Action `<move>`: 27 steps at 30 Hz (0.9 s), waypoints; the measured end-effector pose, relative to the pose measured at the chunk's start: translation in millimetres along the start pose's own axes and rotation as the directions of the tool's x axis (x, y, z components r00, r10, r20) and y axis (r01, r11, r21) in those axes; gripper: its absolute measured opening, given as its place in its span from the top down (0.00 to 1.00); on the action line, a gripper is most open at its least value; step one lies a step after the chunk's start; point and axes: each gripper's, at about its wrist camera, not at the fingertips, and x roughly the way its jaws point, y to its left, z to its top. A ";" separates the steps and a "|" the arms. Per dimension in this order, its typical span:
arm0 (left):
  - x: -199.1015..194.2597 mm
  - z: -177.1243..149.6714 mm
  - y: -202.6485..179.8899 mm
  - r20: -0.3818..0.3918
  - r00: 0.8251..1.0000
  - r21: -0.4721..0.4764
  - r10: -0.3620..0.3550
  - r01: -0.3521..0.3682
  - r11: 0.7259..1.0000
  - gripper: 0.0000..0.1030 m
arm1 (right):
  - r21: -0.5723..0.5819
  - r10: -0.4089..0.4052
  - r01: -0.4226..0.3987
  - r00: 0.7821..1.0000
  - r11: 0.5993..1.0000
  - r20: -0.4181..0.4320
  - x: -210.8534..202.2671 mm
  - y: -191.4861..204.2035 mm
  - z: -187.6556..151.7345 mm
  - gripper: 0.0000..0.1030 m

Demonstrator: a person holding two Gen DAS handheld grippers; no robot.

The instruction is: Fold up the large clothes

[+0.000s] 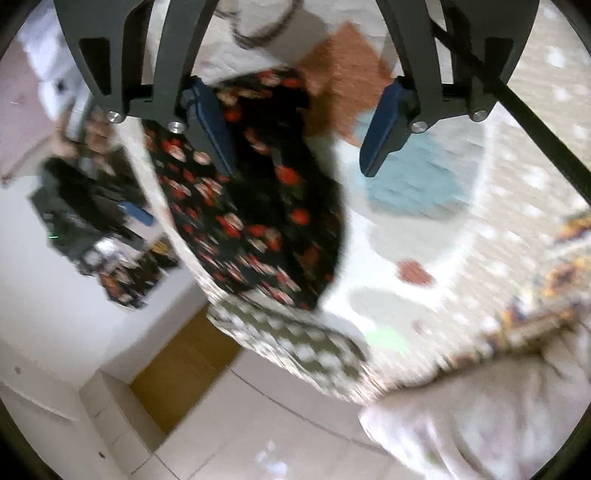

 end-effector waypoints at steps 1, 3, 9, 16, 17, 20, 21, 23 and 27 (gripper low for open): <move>-4.4 1.0 2.4 0.024 0.999 0.002 0.041 -0.042 0.999 0.26 | -0.012 0.029 -0.029 0.999 1.000 -0.033 7.6 11.0 -3.3 0.44; -13.5 1.3 7.3 0.068 0.991 -0.004 0.116 -0.116 0.993 0.24 | -0.013 0.095 -0.097 0.989 0.995 -0.111 31.1 31.8 -14.0 0.59; -25.8 9.6 22.0 0.148 0.950 -0.013 0.274 -0.275 0.961 0.24 | 0.050 0.222 -0.216 0.945 0.975 -0.242 91.3 66.6 -55.6 0.68; -42.5 14.9 28.0 0.218 0.900 -0.029 0.378 -0.382 0.924 0.23 | 0.054 0.245 -0.240 0.915 0.969 -0.320 104.7 83.7 -98.9 0.68; -44.5 15.0 26.4 0.240 0.883 -0.026 0.403 -0.410 0.912 0.21 | 0.050 0.248 -0.245 0.911 0.968 -0.330 101.7 85.0 -104.3 0.68; -50.9 14.1 17.6 0.320 0.816 -0.019 0.481 -0.502 0.865 0.08 | 0.051 0.252 -0.250 0.902 0.967 -0.351 96.4 86.7 -120.7 0.68; -55.1 13.3 14.5 0.355 0.788 -0.017 0.503 -0.533 0.846 0.06 | 0.054 0.253 -0.250 0.901 0.967 -0.353 94.9 86.8 -125.9 0.68; -62.1 12.7 11.1 0.400 0.750 -0.028 0.528 -0.565 0.824 0.02 | 0.069 0.261 -0.253 0.900 0.965 -0.349 89.6 84.8 -133.9 0.68; -74.2 12.2 14.0 0.434 0.748 -0.060 0.502 -0.532 0.844 0.01 | 0.100 0.274 -0.255 0.892 0.962 -0.360 71.0 77.1 -141.8 0.68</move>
